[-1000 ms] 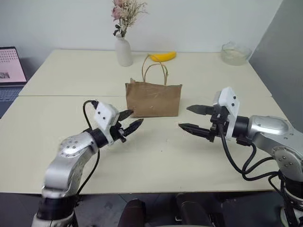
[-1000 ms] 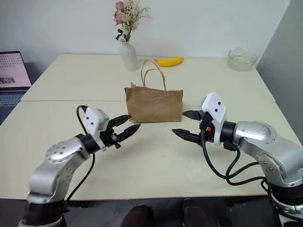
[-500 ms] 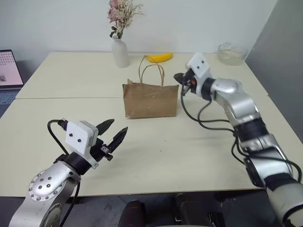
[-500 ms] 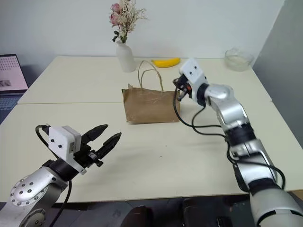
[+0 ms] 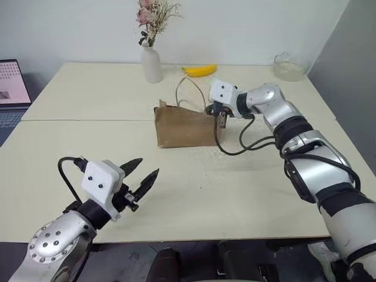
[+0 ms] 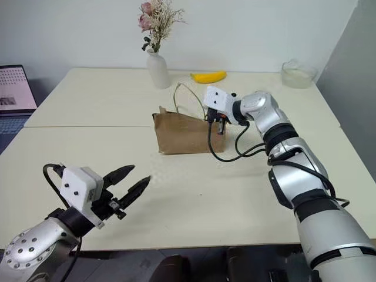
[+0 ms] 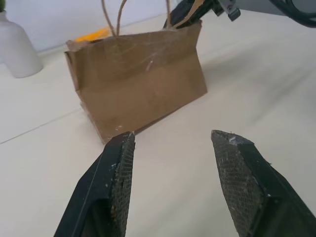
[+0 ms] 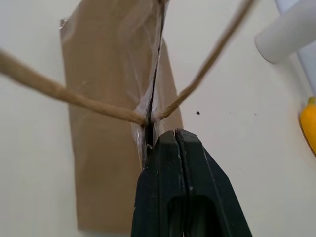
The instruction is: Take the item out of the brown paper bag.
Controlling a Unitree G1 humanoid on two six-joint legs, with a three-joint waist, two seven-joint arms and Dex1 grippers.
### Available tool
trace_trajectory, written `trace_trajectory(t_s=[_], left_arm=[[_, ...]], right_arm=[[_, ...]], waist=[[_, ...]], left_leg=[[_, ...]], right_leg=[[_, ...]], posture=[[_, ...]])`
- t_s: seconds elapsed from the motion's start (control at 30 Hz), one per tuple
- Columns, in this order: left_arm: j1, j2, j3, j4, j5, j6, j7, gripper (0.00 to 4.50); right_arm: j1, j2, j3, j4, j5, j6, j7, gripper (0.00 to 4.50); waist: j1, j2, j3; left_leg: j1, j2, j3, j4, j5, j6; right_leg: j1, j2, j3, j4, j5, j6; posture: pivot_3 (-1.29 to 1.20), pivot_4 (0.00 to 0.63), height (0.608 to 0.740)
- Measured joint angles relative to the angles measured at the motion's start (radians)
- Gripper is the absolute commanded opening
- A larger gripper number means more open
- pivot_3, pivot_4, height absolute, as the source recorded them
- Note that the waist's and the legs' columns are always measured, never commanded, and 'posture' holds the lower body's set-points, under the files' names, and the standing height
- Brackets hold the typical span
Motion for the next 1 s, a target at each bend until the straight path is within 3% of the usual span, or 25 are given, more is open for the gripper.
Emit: trace_trajectory(t_s=[0.33,0.57,0.67,0.8,0.93,1.0], left_arm=[[0.28,0.018,0.006,-0.041,0.028,-0.081,-0.113,2.57],[0.33,0.037,0.048,-0.018,0.046,-0.141,-0.182,2.57],[0.216,0.099,0.075,0.059,0.086,-0.191,-0.201,3.16],[0.058,0.204,0.05,0.194,0.172,-0.314,-0.272,4.41],[-0.044,0.304,-0.057,0.37,0.263,-0.499,-0.411,4.5],[-0.096,0.343,-0.129,0.447,0.301,-0.61,-0.491,4.5]], right_arm=[[0.295,-0.092,-0.021,-0.497,0.086,0.118,0.249,0.02],[0.443,-0.162,-0.03,-0.821,0.153,0.261,0.31,0.02],[0.483,-0.186,-0.064,-0.943,0.217,0.354,0.307,0.62],[0.598,-0.253,-0.116,-1.179,0.332,0.561,0.303,2.03],[0.749,-0.308,-0.152,-1.407,0.443,0.784,0.248,3.4],[0.804,-0.333,-0.177,-1.494,0.481,0.866,0.205,3.4]], waist=[[0.004,0.001,0.001],[0.008,0.003,0.002],[0.011,0.003,0.002],[0.017,0.002,0.001],[0.013,0.003,0.002],[0.009,0.003,0.002]], left_leg=[[0.001,0.0,0.0,0.0,0.0,0.0],[0.001,0.0,0.0,0.0,0.0,0.0],[0.001,0.0,-0.001,0.0,0.0,0.0],[-0.001,0.0,-0.001,0.0,0.0,0.0],[-0.001,0.0,0.001,0.0,-0.001,0.0],[-0.001,0.0,0.002,0.0,-0.001,0.0]], right_leg=[[0.0,0.0,0.0,0.001,-0.004,-0.006],[0.0,0.0,0.0,0.001,-0.005,-0.007],[0.0,0.0,-0.002,0.001,-0.005,-0.007],[0.0,-0.001,-0.002,-0.001,-0.006,-0.008],[0.0,-0.002,-0.001,-0.002,-0.006,-0.007],[-0.001,-0.002,-0.001,-0.001,-0.006,-0.007]], posture=[[0.0,0.15,0.74],[0.0,0.15,0.74],[0.0,0.15,0.74],[0.0,0.15,0.74],[0.0,0.15,0.74],[0.0,0.15,0.74]])
